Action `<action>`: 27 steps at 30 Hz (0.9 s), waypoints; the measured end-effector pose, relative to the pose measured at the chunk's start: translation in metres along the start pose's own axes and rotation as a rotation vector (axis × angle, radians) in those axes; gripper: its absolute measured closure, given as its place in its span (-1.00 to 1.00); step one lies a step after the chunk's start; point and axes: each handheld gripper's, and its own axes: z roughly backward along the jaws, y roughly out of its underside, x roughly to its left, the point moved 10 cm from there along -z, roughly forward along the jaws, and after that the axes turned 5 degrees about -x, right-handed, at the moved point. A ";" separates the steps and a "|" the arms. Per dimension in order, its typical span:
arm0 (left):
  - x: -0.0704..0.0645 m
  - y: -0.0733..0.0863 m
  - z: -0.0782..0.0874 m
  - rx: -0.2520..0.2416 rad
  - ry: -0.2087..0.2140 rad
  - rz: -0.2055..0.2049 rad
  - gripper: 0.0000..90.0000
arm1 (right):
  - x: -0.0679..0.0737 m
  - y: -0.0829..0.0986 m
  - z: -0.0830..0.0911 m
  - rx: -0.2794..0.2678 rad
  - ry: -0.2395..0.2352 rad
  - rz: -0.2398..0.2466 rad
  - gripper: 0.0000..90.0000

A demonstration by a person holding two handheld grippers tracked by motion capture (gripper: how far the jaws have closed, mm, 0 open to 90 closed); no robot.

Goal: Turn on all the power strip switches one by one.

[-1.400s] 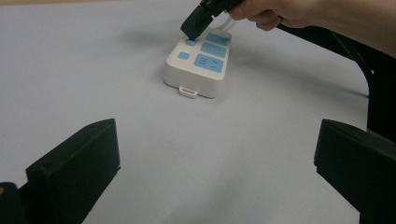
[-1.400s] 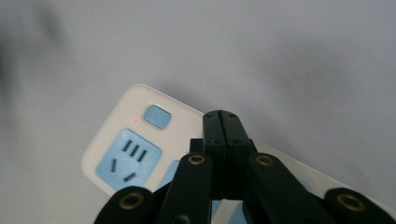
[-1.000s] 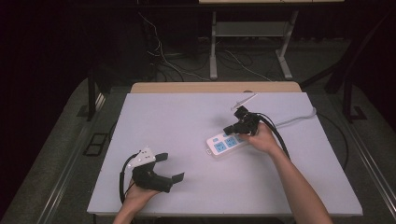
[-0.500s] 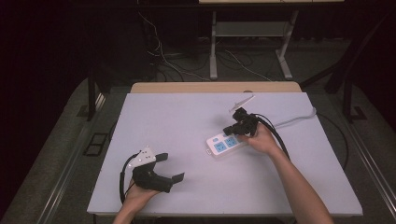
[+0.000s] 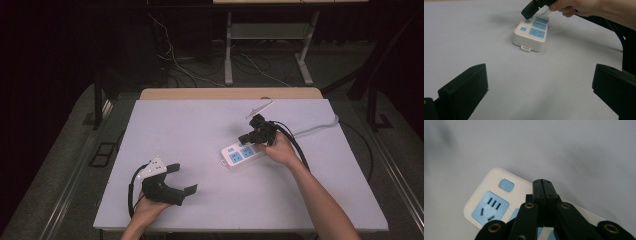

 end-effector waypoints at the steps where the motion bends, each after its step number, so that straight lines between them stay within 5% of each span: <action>1: 0.000 0.000 0.000 0.000 0.000 0.001 -1.00 | 0.001 -0.001 0.000 -0.001 -0.002 0.002 1.00; 27: 0.000 0.000 0.000 0.000 0.000 0.003 -1.00 | -0.025 -0.010 0.045 -0.069 0.016 -0.064 1.00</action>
